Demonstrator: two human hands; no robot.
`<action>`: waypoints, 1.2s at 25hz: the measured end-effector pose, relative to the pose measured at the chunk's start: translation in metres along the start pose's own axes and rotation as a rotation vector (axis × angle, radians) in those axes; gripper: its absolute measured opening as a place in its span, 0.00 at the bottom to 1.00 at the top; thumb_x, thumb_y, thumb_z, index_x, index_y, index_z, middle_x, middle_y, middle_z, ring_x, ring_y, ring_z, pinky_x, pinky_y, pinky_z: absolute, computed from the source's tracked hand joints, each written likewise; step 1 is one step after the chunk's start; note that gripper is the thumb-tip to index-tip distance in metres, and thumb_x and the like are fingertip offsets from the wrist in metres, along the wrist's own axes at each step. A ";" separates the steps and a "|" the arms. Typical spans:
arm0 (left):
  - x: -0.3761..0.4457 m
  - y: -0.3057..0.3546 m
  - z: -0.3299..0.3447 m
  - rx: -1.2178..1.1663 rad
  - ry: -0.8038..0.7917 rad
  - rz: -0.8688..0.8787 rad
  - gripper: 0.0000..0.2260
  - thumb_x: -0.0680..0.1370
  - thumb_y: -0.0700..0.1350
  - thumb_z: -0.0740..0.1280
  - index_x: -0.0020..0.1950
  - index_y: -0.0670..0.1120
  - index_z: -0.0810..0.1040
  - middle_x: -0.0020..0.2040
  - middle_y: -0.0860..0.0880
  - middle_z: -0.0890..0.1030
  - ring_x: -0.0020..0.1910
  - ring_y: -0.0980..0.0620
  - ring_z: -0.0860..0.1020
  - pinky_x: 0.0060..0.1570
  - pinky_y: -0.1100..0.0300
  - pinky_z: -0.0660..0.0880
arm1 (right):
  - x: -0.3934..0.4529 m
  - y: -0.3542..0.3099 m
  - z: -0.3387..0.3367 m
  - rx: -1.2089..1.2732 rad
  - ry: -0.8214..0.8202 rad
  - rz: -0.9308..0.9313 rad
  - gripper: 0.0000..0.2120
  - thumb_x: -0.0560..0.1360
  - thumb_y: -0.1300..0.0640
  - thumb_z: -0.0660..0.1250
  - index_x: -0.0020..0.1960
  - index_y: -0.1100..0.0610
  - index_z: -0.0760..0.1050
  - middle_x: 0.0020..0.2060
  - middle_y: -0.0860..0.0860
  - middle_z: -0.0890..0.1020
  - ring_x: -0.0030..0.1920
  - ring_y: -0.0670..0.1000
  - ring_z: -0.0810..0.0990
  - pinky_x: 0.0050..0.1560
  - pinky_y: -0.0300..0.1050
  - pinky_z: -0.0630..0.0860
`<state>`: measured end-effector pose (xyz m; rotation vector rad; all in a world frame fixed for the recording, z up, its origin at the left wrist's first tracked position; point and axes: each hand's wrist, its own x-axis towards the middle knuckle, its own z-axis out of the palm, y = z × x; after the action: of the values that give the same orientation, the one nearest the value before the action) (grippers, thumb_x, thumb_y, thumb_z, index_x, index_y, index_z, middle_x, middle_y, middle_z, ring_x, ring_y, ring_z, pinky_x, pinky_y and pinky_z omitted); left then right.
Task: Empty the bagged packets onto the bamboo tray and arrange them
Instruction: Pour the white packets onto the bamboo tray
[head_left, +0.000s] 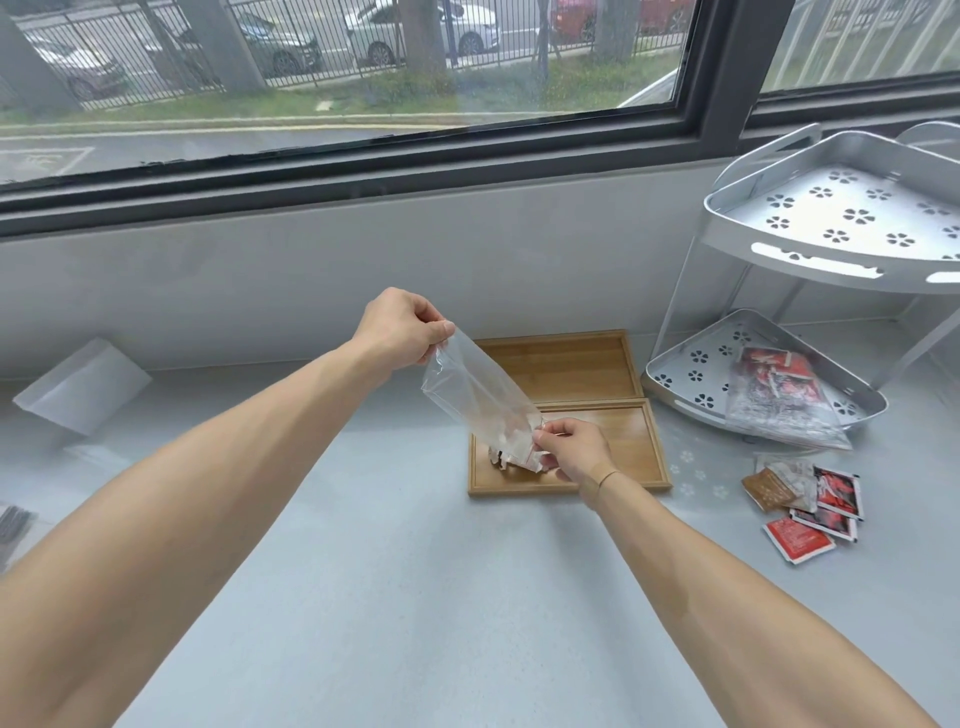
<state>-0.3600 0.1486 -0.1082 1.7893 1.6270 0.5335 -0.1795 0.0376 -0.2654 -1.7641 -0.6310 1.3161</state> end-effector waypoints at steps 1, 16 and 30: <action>-0.002 -0.001 -0.001 -0.008 0.000 -0.003 0.07 0.76 0.42 0.72 0.42 0.39 0.83 0.32 0.46 0.81 0.30 0.51 0.77 0.41 0.57 0.80 | -0.002 0.000 -0.002 0.013 -0.004 0.002 0.06 0.76 0.60 0.69 0.41 0.53 0.76 0.35 0.50 0.81 0.29 0.47 0.75 0.25 0.34 0.65; -0.095 0.002 0.081 -0.398 -0.243 -0.007 0.02 0.82 0.42 0.62 0.51 0.46 0.70 0.46 0.47 0.75 0.31 0.59 0.78 0.32 0.62 0.75 | -0.068 0.034 -0.129 0.479 -0.002 0.018 0.09 0.76 0.64 0.69 0.46 0.54 0.71 0.46 0.55 0.83 0.40 0.51 0.81 0.41 0.47 0.78; -0.180 0.100 0.311 -0.366 -0.533 -0.004 0.09 0.75 0.39 0.71 0.50 0.47 0.73 0.40 0.46 0.82 0.34 0.50 0.78 0.34 0.58 0.70 | -0.204 0.146 -0.356 0.298 0.320 0.181 0.05 0.73 0.54 0.72 0.43 0.55 0.79 0.34 0.49 0.79 0.32 0.48 0.78 0.33 0.40 0.66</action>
<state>-0.1022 -0.0900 -0.2347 1.4887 1.0875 0.2913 0.0778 -0.3130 -0.2416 -1.7583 -0.0926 1.1419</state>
